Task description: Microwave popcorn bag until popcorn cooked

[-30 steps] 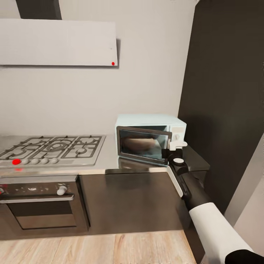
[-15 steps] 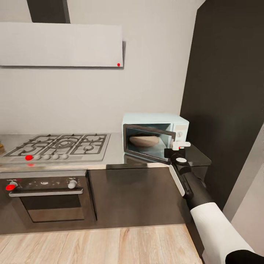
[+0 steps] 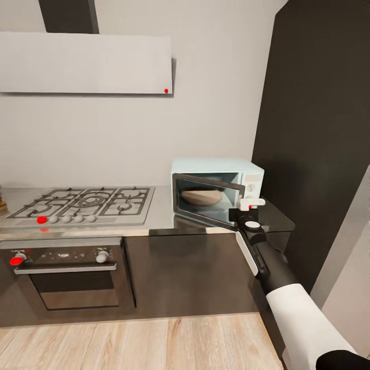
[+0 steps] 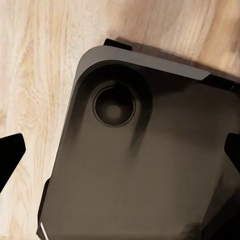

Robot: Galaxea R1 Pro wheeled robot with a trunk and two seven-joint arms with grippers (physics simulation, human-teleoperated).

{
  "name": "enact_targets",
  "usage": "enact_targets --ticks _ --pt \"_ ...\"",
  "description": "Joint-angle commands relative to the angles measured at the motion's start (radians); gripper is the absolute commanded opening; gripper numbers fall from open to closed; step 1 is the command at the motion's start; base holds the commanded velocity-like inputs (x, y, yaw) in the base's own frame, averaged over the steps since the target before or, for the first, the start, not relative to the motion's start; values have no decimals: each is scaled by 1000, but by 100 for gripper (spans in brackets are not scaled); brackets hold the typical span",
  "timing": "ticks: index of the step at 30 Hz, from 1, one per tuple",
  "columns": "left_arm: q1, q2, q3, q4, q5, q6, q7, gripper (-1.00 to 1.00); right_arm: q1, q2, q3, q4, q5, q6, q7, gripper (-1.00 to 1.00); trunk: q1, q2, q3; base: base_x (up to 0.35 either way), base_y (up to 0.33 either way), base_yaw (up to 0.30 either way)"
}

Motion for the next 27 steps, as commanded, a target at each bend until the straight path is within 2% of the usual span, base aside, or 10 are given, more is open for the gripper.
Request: enact_targets --ticks 1,11,12,23,25,26,27 --pt "0 0 0 -1 3 -2 1 100 -1 0 69 -2 -26 -4 -2 -100 0 0 -1 -9 0 0" --pt "-1 0 0 -1 3 -2 1 100 -1 0 69 -2 -25 -3 -2 -100 0 0 -1 -1 0 0" --pt "0 0 0 -1 3 -2 1 100 -1 0 69 -2 -25 -3 -2 100 0 0 -1 0 0 0" --pt "0 0 0 -1 3 -2 1 100 -1 0 71 -5 -28 2 0 100 0 0 -1 0 0 0" --pt "0 0 0 -1 3 -2 1 100 -1 -1 71 -6 -29 31 0 100 0 0 -1 0 0 0" --pt "0 0 0 -1 3 -2 1 100 -1 -8 70 -14 -31 77 1 100 0 0 -1 0 0 0" --pt "0 0 0 -1 3 -2 1 100 -1 -14 69 -16 -32 93 1 100 0 0 -1 0 0 0"
